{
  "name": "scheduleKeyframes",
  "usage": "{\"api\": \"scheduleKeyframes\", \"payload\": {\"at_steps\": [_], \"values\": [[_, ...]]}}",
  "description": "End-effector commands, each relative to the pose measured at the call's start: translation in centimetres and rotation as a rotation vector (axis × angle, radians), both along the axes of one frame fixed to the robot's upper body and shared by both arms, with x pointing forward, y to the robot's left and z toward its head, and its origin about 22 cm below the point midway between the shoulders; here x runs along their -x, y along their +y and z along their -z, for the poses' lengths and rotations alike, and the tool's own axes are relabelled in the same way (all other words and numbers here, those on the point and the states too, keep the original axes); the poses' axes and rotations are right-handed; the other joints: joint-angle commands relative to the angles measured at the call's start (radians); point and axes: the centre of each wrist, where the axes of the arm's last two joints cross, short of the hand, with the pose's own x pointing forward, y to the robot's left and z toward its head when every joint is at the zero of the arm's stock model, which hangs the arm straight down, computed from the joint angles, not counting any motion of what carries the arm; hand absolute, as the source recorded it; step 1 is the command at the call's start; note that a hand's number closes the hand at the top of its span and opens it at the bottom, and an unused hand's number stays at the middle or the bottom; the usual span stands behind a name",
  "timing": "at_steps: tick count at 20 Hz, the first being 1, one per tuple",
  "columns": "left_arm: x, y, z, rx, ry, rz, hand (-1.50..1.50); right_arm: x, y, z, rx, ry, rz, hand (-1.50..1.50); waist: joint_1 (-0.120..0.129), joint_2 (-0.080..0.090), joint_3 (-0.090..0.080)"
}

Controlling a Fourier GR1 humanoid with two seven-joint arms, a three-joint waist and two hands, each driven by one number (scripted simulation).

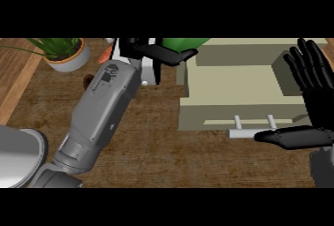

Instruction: Pick up the cup, place it into the drawer and close the drawer

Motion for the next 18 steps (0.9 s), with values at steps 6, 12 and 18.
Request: {"api": "scheduleKeyframes", "payload": {"at_steps": [6, 12, 18], "values": [[-1.3, -4.8, -3.3, -0.145, 0.165, -0.069, 1.5, -1.2, -0.1, -1.5, -0.02, -0.033, -0.011, -1.5, -0.037, 0.017, 0.0], [-1.3, -5.3, -0.6, -0.247, 0.24, -0.106, 1.5, -2.0, 1.7, -1.4, -0.022, -0.045, -0.067, -1.5, -0.079, 0.027, 0.001], [-1.1, -4.5, 2.4, -0.403, 0.36, -0.04, 1.5, -1.9, 2.0, -2.5, -0.005, -0.054, -0.135, -1.5, -0.145, 0.039, 0.001]]}}
